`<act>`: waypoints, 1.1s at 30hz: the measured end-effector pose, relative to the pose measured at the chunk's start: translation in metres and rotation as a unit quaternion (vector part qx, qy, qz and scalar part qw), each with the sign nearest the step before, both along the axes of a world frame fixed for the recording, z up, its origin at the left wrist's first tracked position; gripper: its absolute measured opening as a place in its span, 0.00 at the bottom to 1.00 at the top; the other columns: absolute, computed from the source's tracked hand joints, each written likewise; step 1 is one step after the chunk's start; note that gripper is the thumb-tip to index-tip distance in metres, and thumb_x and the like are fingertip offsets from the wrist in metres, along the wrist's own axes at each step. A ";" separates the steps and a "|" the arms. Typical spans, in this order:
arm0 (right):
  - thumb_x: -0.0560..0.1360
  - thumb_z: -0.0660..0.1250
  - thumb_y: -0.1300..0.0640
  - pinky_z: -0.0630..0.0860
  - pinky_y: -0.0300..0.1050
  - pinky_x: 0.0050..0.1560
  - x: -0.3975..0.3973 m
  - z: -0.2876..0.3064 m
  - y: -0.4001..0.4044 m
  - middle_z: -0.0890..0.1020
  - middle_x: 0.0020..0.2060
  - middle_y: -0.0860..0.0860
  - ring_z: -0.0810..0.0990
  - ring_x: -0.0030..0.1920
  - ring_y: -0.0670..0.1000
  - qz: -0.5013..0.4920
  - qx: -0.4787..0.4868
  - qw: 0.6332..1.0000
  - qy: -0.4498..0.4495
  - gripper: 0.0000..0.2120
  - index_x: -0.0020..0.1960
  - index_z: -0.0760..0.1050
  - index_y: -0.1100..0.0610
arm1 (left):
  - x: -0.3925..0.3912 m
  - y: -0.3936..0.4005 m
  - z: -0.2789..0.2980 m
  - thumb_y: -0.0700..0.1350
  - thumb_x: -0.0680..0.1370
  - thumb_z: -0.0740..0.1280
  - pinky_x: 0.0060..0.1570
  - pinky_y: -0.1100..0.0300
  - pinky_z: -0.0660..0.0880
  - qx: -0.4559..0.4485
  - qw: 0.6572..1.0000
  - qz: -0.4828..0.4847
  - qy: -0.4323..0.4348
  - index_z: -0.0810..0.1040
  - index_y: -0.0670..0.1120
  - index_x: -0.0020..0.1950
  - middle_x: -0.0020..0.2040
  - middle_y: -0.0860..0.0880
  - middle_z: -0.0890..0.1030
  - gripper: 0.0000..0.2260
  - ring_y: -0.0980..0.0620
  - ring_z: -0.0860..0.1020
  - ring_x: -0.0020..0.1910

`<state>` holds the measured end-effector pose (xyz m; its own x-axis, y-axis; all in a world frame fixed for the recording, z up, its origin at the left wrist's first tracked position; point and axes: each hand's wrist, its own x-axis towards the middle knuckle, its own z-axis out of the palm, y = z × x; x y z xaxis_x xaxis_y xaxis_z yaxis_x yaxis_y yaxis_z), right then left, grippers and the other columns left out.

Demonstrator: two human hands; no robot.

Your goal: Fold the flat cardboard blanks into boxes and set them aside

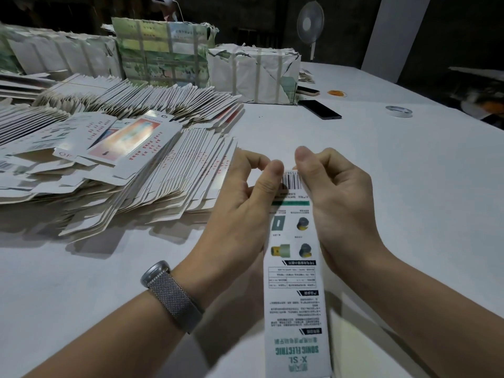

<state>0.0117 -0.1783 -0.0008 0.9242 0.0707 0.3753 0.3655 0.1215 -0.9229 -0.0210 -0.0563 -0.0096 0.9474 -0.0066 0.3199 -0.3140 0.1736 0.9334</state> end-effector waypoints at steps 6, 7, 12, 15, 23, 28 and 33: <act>0.80 0.66 0.52 0.80 0.45 0.36 0.001 -0.002 -0.001 0.83 0.38 0.55 0.84 0.37 0.52 -0.007 -0.037 0.999 0.008 0.12 0.41 0.77 0.58 | 0.001 0.001 0.002 0.59 0.76 0.59 0.22 0.64 0.70 0.002 0.999 0.032 -0.009 0.67 0.48 0.50 0.29 0.51 0.78 0.15 0.54 0.76 0.25; 0.80 0.67 0.52 0.80 0.47 0.39 0.002 -0.003 -0.001 0.83 0.43 0.56 0.84 0.41 0.54 -0.018 -0.064 0.998 -0.005 0.09 0.45 0.78 0.56 | 0.001 0.001 0.002 0.60 0.76 0.58 0.23 0.63 0.69 0.009 0.999 0.044 -0.019 0.67 0.47 0.50 0.30 0.50 0.78 0.16 0.53 0.76 0.26; 0.76 0.73 0.51 0.79 0.41 0.37 0.000 -0.001 -0.002 0.76 0.47 0.43 0.78 0.43 0.43 -0.064 -0.165 0.982 -0.059 0.11 0.56 0.75 0.45 | 0.005 0.005 -0.001 0.59 0.78 0.58 0.22 0.63 0.69 0.005 0.997 0.079 -0.024 0.70 0.47 0.50 0.29 0.50 0.77 0.15 0.54 0.75 0.25; 0.71 0.73 0.42 0.75 0.33 0.42 -0.007 -0.001 0.000 0.75 0.52 0.39 0.77 0.48 0.41 -0.071 -0.251 0.960 -0.103 0.18 0.57 0.76 0.45 | 0.009 0.008 -0.003 0.57 0.79 0.59 0.28 0.62 0.75 0.000 0.994 0.108 -0.035 0.73 0.47 0.48 0.34 0.49 0.78 0.14 0.53 0.78 0.31; 0.62 0.71 0.42 0.74 0.28 0.50 -0.014 -0.001 0.005 0.71 0.58 0.33 0.73 0.55 0.30 0.016 -0.276 0.960 -0.045 0.39 0.72 0.71 0.44 | 0.017 0.018 -0.003 0.49 0.86 0.59 0.33 0.61 0.78 0.016 0.988 0.146 -0.044 0.76 0.48 0.47 0.38 0.48 0.80 0.12 0.53 0.80 0.36; 0.63 0.70 0.44 0.71 0.24 0.45 -0.003 0.017 -0.006 0.72 0.58 0.36 0.75 0.52 0.33 0.010 -0.323 0.946 -0.013 0.37 0.72 0.72 0.47 | 0.019 0.019 -0.012 0.45 0.86 0.58 0.26 0.67 0.66 0.053 0.990 0.130 -0.030 0.75 0.54 0.55 0.29 0.54 0.72 0.07 0.60 0.69 0.26; 0.71 0.72 0.47 0.67 0.39 0.58 0.021 0.035 -0.050 0.68 0.62 0.45 0.71 0.57 0.44 -0.089 -0.479 0.873 -0.021 0.33 0.74 0.70 0.53 | 0.018 0.028 -0.022 0.53 0.78 0.63 0.24 0.64 0.65 0.295 0.934 0.147 -0.137 0.68 0.70 0.58 0.27 0.51 0.72 0.13 0.56 0.68 0.23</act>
<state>0.0329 -0.2280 0.0344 0.9393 0.2271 0.2573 0.3360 -0.7610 -0.5550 -0.0032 -0.0283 -0.0314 0.8190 -0.0104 0.5737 -0.5080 -0.4778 0.7167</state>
